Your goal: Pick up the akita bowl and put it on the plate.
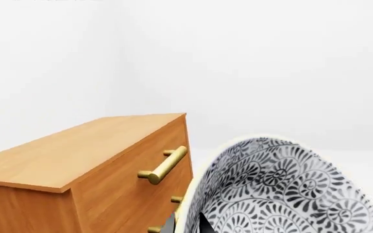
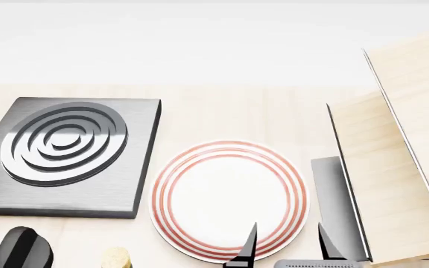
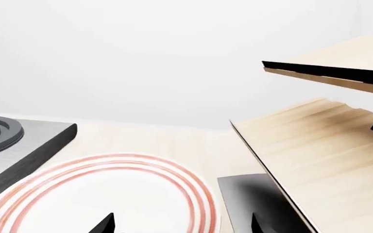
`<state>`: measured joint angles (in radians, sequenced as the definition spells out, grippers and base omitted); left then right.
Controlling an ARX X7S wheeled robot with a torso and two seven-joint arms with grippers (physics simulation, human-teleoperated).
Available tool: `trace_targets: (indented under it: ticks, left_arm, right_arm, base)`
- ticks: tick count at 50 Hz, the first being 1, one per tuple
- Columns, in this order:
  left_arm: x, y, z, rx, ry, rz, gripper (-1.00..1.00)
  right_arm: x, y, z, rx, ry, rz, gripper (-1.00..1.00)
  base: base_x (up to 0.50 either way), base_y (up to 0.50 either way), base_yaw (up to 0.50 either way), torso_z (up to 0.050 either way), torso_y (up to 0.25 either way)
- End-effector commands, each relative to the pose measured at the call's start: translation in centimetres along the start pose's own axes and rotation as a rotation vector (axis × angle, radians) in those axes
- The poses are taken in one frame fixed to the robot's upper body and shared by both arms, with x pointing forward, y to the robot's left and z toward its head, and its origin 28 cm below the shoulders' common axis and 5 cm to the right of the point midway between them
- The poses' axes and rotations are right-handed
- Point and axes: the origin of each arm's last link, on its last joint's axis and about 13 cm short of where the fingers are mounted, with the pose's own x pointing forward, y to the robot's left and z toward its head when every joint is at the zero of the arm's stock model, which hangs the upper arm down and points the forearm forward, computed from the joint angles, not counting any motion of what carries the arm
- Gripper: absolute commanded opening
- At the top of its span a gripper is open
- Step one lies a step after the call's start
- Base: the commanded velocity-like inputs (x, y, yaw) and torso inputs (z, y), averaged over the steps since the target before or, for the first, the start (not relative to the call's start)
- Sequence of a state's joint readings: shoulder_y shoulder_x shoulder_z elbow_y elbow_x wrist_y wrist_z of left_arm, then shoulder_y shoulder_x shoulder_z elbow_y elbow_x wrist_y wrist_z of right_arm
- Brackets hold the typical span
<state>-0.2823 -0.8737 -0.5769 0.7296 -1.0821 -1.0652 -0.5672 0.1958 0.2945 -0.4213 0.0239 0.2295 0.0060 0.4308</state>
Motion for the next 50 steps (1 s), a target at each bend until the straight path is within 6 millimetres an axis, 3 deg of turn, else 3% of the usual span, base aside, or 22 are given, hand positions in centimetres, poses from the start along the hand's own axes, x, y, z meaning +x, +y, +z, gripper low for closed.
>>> trace_targets:
  ticks: [1, 14, 22, 50]
  left_arm:
    - [2.4, -0.1, 2.1, -0.014, -0.022, 0.024, -1.0]
    - [4.3, -0.6, 4.4, -0.035, -0.059, 0.034, -1.0]
    - [5.7, -1.5, 5.6, -0.178, -0.022, -0.009, -1.0]
    - [8.8, -3.5, 6.9, -0.468, 0.072, -0.139, -1.0]
  right_arm:
    - [0.0, 0.0, 0.0, -0.002, 0.0, 0.001, 1.0]
    - [0.0, 0.0, 0.0, -0.002, 0.0, 0.001, 1.0]
    - [0.0, 0.0, -0.1, -0.003, 0.002, 0.0, 1.0]
    - [0.1, 0.1, -0.3, -0.008, 0.009, 0.004, 1.0]
  base:
    - [0.0, 0.0, 0.0, 0.0, 0.0]
    - [0.0, 0.0, 0.0, 0.0, 0.001]
    - [0.0, 0.0, 0.0, 0.0, 0.0]
    - [0.0, 0.0, 0.0, 0.0, 0.001]
